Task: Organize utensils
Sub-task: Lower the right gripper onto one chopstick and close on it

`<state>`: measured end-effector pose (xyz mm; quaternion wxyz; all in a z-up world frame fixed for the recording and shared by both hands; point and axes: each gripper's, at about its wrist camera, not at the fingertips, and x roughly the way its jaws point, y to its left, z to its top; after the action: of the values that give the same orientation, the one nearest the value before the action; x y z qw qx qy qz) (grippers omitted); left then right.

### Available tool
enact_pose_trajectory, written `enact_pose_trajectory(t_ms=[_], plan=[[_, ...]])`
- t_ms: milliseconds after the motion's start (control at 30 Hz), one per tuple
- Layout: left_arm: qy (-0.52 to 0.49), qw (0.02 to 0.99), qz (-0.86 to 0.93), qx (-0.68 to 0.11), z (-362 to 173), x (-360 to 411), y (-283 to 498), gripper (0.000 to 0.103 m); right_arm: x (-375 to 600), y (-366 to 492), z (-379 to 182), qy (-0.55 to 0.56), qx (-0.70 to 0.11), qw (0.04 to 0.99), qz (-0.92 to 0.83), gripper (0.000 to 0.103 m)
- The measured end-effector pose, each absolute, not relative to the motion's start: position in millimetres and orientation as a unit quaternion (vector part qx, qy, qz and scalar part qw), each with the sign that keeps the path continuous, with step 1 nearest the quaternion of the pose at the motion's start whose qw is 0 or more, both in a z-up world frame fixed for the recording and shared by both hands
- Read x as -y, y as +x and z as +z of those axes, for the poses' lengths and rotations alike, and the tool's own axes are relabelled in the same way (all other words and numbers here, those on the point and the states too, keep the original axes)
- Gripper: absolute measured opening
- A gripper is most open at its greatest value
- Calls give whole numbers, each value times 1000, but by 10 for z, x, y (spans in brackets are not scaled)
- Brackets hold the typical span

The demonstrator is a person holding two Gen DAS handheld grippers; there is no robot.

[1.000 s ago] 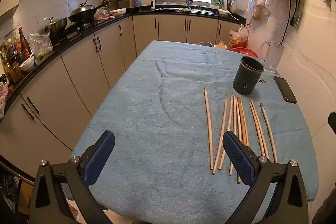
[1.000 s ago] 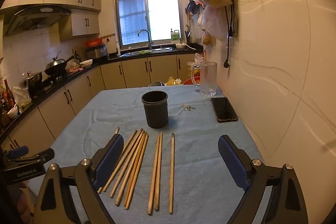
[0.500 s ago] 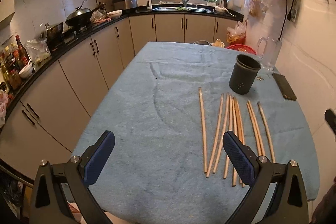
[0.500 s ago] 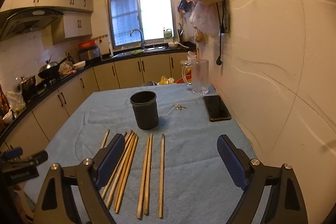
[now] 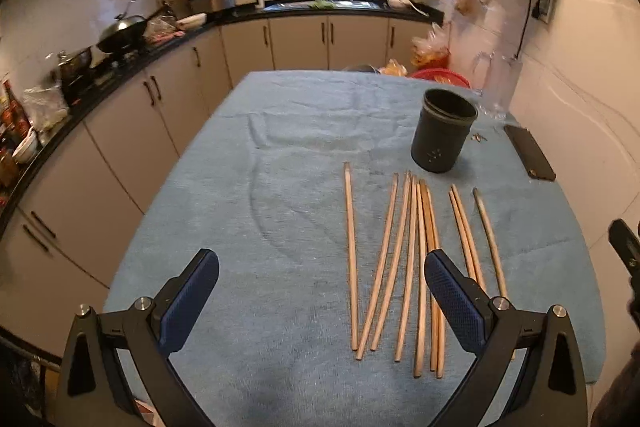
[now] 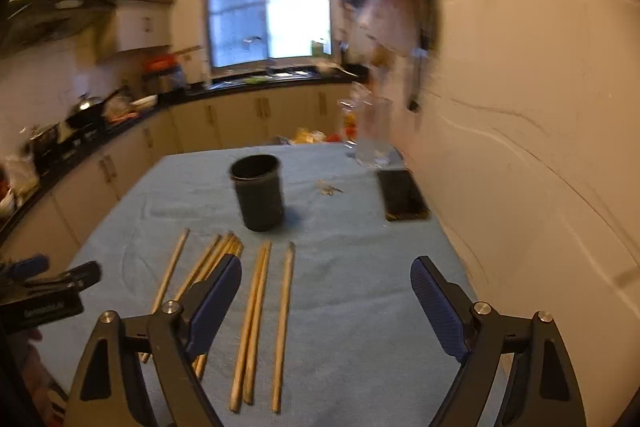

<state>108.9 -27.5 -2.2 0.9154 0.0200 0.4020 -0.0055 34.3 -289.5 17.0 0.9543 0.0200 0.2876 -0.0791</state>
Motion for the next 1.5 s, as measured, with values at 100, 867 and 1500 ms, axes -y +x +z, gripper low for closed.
enact_pose_trajectory(t_ms=[100, 867, 1500], plan=[[36, 918, -10, -395, -66, 264, 1263, 102, 2991, 480, 4, 48, -302, 950, -68, 86], [36, 829, -85, -552, -962, 567, 2870, 54, 3060, 2287, -1133, 110, -515, 850, 11, 40], [48, 832, -69, -548, -906, 670, 3109, 21, 2803, 2522, -1107, 25, -528, 849, 23, 8]])
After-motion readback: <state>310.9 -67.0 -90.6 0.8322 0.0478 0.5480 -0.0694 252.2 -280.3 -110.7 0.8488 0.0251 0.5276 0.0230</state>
